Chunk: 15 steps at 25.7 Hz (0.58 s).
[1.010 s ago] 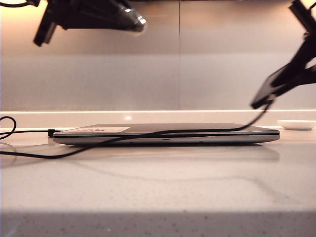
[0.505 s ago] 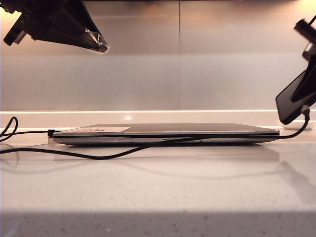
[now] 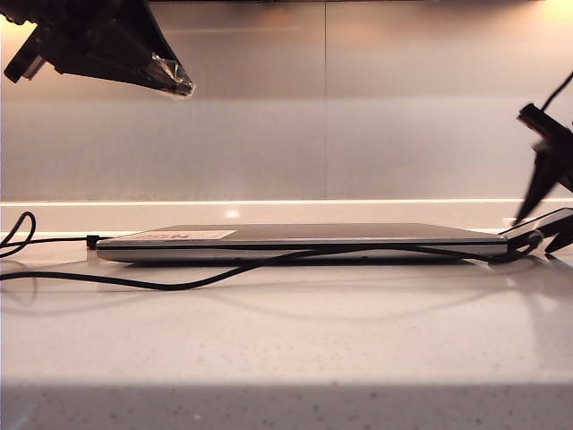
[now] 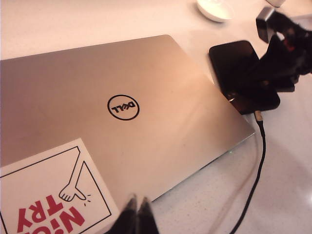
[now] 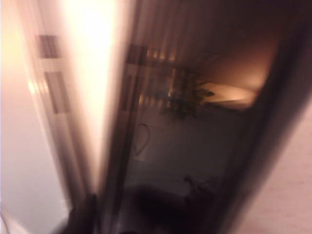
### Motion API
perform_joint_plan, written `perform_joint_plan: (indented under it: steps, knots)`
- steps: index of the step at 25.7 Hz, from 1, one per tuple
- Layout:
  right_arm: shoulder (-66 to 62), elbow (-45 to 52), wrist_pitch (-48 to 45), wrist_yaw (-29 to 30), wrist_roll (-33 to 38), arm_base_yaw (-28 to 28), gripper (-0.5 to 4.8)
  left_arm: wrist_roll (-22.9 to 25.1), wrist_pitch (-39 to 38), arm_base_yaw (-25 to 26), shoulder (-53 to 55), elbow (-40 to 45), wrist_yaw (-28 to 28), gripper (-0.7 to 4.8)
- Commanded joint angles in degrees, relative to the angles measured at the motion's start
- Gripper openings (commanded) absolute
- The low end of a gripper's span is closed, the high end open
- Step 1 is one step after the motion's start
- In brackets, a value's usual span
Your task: Pick up the charging cable and the phone, plug the charging cable into the charging port on the phone, and finally place them back on the table.
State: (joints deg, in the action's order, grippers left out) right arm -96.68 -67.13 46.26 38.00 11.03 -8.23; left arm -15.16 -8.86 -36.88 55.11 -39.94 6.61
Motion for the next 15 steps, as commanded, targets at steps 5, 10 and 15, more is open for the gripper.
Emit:
perform_joint_plan:
  steps: [5,10,15]
  knots:
    - [2.6,-0.4,1.4,-4.4,-2.5,-0.5,1.85,0.2,0.3,0.0,-0.3,-0.4,0.1,-0.05]
    - [7.2,-0.5,3.5,-8.6,-3.3,-0.7,1.85,0.2,0.3,0.0,-0.3,-0.4,0.1,-0.06]
    - [12.5,-3.2,7.4,-10.1,-3.6,-0.6,1.12,0.2,0.3,0.0,-0.7,-0.5,0.1,-0.06]
